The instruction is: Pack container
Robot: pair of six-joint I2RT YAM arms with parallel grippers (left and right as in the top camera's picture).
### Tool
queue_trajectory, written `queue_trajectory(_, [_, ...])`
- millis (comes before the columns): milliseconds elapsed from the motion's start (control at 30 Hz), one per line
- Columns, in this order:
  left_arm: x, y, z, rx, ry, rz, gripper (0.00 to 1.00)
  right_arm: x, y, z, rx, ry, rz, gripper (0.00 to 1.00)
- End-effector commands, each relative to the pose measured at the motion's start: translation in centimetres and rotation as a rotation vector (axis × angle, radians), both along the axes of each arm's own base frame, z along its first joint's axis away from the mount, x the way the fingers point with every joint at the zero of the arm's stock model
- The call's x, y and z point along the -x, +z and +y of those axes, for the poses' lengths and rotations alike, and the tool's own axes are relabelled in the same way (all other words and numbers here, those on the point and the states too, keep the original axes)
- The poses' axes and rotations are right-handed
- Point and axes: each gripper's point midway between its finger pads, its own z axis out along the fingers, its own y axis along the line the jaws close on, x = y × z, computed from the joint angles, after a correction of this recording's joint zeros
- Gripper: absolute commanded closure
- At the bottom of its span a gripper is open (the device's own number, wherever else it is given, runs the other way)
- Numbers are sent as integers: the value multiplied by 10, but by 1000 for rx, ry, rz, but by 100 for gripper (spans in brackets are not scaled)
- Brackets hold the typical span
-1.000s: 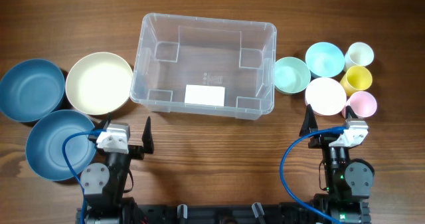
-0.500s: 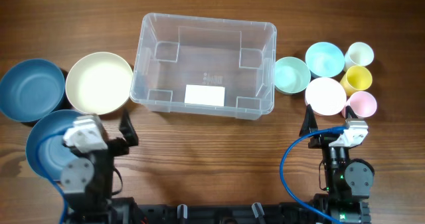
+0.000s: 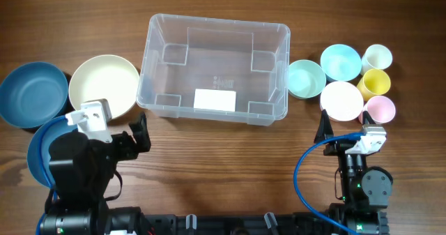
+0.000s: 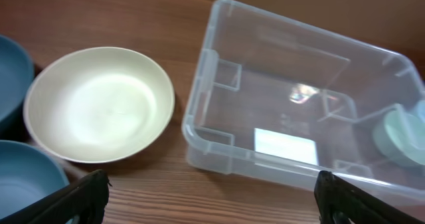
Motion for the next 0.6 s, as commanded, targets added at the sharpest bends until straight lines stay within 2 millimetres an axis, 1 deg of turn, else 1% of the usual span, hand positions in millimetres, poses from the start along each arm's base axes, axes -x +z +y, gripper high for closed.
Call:
queue_trajectory(0, [0, 9, -4, 105, 39, -8, 0, 0, 0, 2, 4, 12, -3, 0])
queue_trajectory(33, [1, 5, 8, 143, 148, 7, 0, 0, 0, 2, 3, 12, -3, 0])
queue_trajectory(100, [13, -7, 45, 204, 453, 46, 0, 0, 0, 2, 3, 12, -3, 0])
queue_trajectory(133, [26, -17, 66, 238, 640, 65, 0, 0, 0, 2, 4, 12, -3, 0])
queue_trajectory(167, [39, -24, 80, 264, 779, 77, 0, 0, 0, 2, 3, 12, -3, 0])
queue_trajectory(233, [63, -35, 98, 297, 985, 90, 0, 0, 0, 2, 4, 12, -4, 0])
queue_trajectory(300, [77, -42, 107, 316, 1104, 92, 0, 0, 0, 2, 4, 12, -3, 0])
queue_trajectory(433, [88, -56, 107, 391, 1204, 107, 0, 0, 0, 2, 3, 12, -4, 0])
queue_trajectory(467, [91, -62, 107, 432, 1253, 107, 0, 0, 0, 2, 4, 12, -3, 0])
queue_trajectory(567, [95, -71, 107, 480, 1312, 108, 1, 0, 0, 2, 3, 12, -3, 0])
